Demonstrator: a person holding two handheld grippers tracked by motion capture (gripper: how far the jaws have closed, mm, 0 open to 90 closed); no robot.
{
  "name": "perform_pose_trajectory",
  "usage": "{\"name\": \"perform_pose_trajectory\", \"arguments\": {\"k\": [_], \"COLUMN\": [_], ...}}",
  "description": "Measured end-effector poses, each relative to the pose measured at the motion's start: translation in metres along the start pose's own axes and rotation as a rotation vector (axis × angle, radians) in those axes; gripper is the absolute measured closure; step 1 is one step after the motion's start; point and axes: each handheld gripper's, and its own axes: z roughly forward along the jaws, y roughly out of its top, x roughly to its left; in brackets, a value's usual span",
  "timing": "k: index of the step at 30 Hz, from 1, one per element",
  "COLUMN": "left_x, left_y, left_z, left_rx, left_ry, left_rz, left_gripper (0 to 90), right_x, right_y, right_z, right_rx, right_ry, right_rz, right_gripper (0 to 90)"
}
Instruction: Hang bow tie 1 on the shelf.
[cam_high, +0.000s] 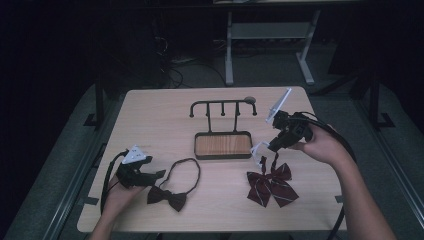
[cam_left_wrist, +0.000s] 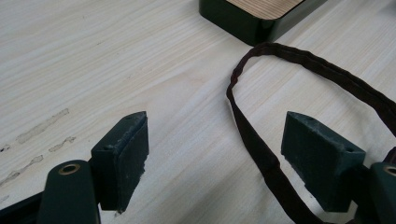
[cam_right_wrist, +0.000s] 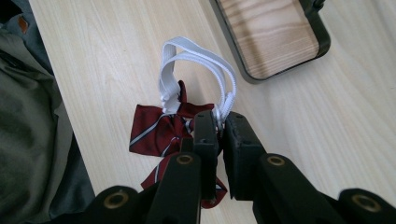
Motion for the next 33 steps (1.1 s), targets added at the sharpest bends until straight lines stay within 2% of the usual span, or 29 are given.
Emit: {"name": "perform_pose_trajectory", "arguments": {"k": [13, 20, 33], "left_x": [0.001, 0.000, 0.000], "left_y": [0.000, 0.000, 0.000], "left_z": [-0.002, -0.001, -0.002], "left_rx": [-0.005, -0.003, 0.001], "left_ry": [-0.001, 0.001, 0.000], "left_rz": [0.000, -0.003, 0.011], "left_gripper": [23.3, 23.3, 23.3], "right_x": [0.001, 0.002, -0.010], "right_y": [0.016, 0.023, 0.038], "right_z": [-0.016, -0.025, -0.040], "right_rx": [-0.005, -0.002, 0.008], "right_ry": [-0.038, -0.061, -0.092], "right_rz": [-0.029, -0.027, -0.012], "right_gripper": [83.2, 83.2, 83.3]}}
